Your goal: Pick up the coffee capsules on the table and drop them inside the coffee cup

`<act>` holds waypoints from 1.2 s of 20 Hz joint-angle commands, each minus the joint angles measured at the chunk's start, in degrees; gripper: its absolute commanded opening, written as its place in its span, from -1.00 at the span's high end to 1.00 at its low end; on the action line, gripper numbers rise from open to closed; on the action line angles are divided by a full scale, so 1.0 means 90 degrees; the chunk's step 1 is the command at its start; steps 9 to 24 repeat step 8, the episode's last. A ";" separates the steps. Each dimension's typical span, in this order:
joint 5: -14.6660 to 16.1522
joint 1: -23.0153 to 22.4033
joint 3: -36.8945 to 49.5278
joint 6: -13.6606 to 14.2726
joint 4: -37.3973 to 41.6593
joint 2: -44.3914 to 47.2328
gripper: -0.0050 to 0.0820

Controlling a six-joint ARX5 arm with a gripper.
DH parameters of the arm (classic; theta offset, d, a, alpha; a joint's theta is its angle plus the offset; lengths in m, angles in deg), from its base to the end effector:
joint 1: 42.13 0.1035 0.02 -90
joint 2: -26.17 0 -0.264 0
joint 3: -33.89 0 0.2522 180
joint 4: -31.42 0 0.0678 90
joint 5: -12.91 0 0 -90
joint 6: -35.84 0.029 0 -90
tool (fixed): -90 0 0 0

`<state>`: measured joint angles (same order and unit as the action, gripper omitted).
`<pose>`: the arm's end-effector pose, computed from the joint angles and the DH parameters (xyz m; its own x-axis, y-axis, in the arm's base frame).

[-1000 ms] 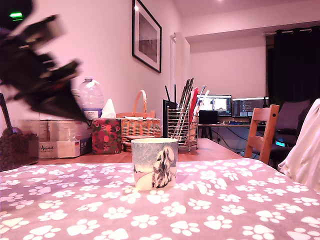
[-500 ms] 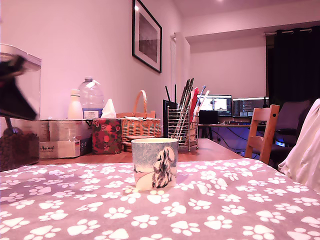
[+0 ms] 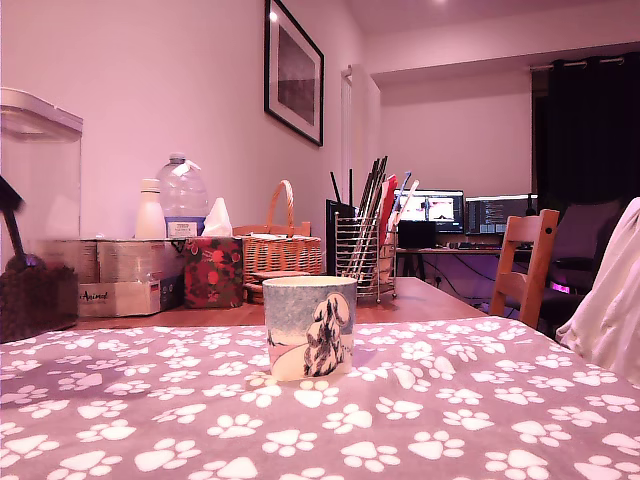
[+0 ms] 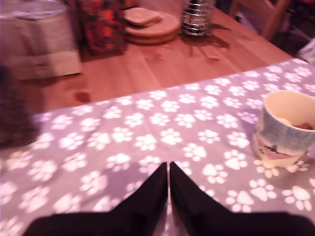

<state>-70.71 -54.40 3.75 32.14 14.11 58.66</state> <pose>0.1364 -0.0330 0.2025 0.8909 -0.3075 -0.3344 0.2916 0.9515 -0.0981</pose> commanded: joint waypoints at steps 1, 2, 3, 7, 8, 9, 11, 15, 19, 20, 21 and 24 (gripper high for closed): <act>-0.0109 0.0017 0.0170 -0.0044 -0.0185 -0.0328 0.94; -0.0172 0.0017 0.0170 -0.0046 -0.0342 -0.0619 0.94; -0.0245 0.0017 0.0170 -0.0102 -0.0461 -0.0860 0.94; -0.0333 0.0017 0.0170 -0.0253 -0.0658 -0.1554 0.94; -0.0333 0.0017 0.0170 -0.0253 -0.0661 -0.1656 0.94; -0.0333 0.0017 0.0170 -0.0253 -0.0661 -0.1656 0.94; -0.0333 0.0017 0.0170 -0.0253 -0.0661 -0.1656 0.94; -0.0333 0.0017 0.0170 -0.0253 -0.0661 -0.1656 0.94; -0.0333 0.0017 0.0170 -0.0253 -0.0661 -0.1656 0.94; -0.0333 0.0017 0.0170 -0.0253 -0.0661 -0.1656 0.94; -0.0333 0.0017 0.0170 -0.0253 -0.0661 -0.1656 0.94; -0.0333 0.0017 0.0170 -0.0253 -0.0661 -0.1656 0.94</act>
